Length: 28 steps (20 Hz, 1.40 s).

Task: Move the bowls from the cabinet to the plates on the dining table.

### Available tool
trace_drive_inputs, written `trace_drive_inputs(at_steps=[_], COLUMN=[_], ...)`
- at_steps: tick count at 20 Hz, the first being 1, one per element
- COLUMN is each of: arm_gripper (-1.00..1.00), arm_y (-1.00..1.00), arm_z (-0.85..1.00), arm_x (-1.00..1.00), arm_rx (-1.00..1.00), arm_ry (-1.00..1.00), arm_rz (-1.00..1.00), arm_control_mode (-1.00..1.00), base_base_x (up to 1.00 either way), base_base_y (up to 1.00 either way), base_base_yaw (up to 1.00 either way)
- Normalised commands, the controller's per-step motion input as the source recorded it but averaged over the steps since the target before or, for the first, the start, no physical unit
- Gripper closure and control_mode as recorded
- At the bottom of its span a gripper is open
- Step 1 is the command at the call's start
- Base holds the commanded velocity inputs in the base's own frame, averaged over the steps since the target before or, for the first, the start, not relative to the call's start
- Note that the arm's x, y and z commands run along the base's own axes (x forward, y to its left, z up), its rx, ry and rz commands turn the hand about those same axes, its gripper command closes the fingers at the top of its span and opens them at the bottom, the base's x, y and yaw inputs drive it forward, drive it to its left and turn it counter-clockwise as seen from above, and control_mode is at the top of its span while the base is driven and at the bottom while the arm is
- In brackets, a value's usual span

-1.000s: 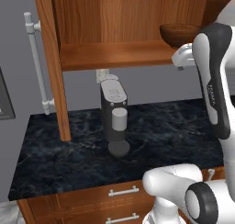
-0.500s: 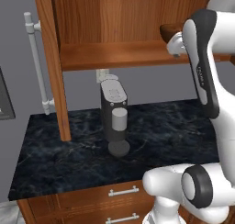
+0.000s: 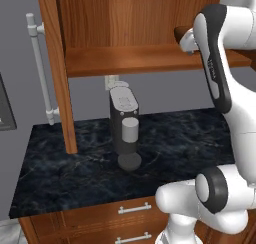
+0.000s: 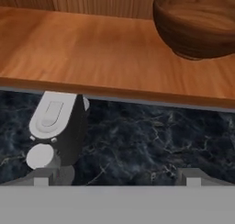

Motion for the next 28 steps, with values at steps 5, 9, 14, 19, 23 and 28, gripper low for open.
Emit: trace_drive_inputs(at_steps=[5, 9, 14, 19, 23, 28], arm_gripper=[-1.00, -1.00, -1.00, -1.00, -1.00, -1.00], arm_y=[-0.06, 0.00, 0.00, 0.06, 0.00, -0.08], arm_z=[-0.05, -0.07, -0.03, 0.00, 0.00, 0.00], arm_x=[0.02, 0.00, 0.02, 0.27, 0.40, 0.37], arm_rx=[0.00, 0.00, 0.00, -0.02, -0.03, -0.01], arm_ry=[-0.15, -0.11, -0.05, 0.01, 0.00, 0.00], arm_rz=[0.00, 0.00, 0.00, 0.00, 0.00, 0.00], arm_control_mode=[-1.00, -1.00, -1.00, -1.00, -1.00, -1.00], base_base_x=[0.00, 0.00, 0.00, 0.00, 0.00, 0.00], base_base_y=[0.00, 0.00, 0.00, 0.00, 0.00, 0.00], base_base_yaw=[0.00, 0.00, 0.00, 0.00, 0.00, 0.00])
